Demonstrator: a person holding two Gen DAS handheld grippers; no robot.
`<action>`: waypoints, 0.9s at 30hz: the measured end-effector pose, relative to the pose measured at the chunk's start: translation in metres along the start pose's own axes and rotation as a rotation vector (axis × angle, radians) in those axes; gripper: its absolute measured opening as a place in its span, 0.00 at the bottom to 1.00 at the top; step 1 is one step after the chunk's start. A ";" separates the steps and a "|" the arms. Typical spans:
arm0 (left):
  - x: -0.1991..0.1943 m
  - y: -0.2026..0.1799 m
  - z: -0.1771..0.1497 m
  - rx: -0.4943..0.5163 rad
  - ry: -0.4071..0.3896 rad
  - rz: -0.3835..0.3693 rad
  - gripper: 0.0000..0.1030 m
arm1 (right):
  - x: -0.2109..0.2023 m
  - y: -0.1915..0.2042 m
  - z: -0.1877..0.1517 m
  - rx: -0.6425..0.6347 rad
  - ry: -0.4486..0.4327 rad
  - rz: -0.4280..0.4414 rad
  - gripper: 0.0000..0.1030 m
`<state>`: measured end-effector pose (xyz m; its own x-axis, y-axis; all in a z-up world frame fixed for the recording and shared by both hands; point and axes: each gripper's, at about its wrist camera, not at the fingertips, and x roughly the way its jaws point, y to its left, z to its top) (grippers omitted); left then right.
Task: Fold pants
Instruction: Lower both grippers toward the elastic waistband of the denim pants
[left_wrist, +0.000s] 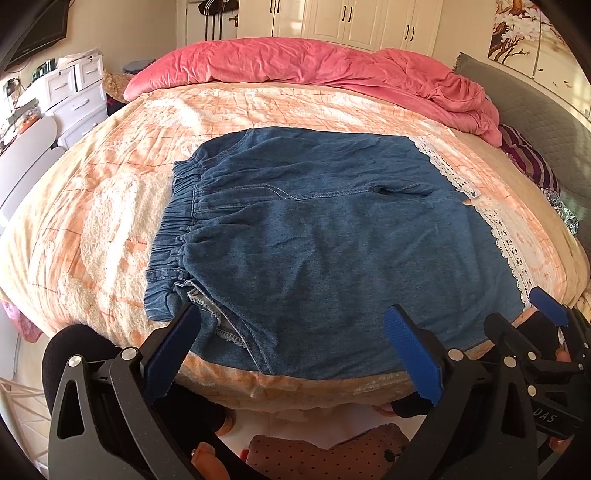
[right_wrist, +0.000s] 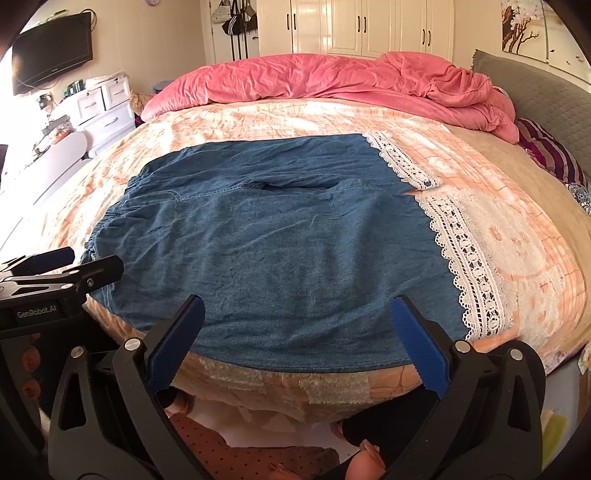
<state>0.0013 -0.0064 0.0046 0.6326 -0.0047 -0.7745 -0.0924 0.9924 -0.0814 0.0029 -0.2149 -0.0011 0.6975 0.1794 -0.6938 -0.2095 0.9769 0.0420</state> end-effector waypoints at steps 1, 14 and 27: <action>0.000 0.000 0.000 0.000 0.001 0.001 0.96 | 0.000 0.000 0.000 -0.003 -0.001 0.000 0.92; 0.001 0.002 0.001 0.000 0.002 0.004 0.96 | 0.001 0.000 0.003 -0.009 -0.001 -0.012 0.92; 0.012 0.007 0.006 -0.008 0.011 -0.008 0.96 | 0.010 -0.002 0.009 0.002 -0.008 0.010 0.92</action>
<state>0.0129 0.0013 -0.0021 0.6251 -0.0143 -0.7804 -0.0933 0.9913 -0.0929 0.0162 -0.2144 -0.0016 0.7008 0.1898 -0.6877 -0.2147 0.9754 0.0504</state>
